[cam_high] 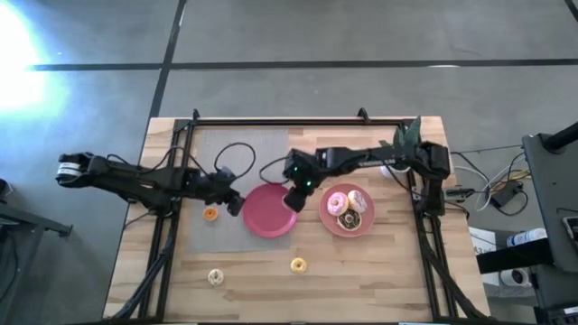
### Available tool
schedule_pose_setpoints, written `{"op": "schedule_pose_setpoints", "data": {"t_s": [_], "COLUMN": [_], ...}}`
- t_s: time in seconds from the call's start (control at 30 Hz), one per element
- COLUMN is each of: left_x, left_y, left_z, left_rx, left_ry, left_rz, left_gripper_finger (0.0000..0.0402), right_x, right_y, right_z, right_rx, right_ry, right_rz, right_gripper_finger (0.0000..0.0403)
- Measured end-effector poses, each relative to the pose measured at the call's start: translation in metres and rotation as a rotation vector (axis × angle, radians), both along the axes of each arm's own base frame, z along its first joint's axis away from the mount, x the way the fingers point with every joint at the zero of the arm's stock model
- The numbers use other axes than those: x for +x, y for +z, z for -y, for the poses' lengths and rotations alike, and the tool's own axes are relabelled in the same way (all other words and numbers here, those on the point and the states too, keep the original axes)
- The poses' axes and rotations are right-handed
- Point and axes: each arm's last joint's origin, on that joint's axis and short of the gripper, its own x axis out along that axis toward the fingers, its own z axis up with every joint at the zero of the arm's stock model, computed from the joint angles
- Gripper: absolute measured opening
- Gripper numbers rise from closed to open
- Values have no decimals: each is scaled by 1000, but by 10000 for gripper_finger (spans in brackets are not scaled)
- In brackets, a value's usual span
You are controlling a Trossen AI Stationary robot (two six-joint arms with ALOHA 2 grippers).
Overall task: Pick & Place donuts
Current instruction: Put the small red doughnut into the pink plate
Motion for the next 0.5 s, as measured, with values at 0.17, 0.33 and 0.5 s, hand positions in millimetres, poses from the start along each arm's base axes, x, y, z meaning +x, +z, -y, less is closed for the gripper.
{"op": "schedule_pose_setpoints", "data": {"t_s": [0.17,0.33,0.5], "left_x": [-9,-17,-20], "left_y": [5,9,10], "left_z": [14,22,28], "left_rx": [30,66,77], "left_ry": [-14,6,4], "left_rz": [16,38,44], "left_gripper_finger": [172,172,172], "right_x": [11,18,16], "right_y": [-19,-34,-43], "right_z": [-12,-22,-24], "right_rx": [20,51,-9], "right_ry": [-49,-67,-101], "right_rz": [-27,-52,-105], "right_gripper_finger": [13,37,101]}}
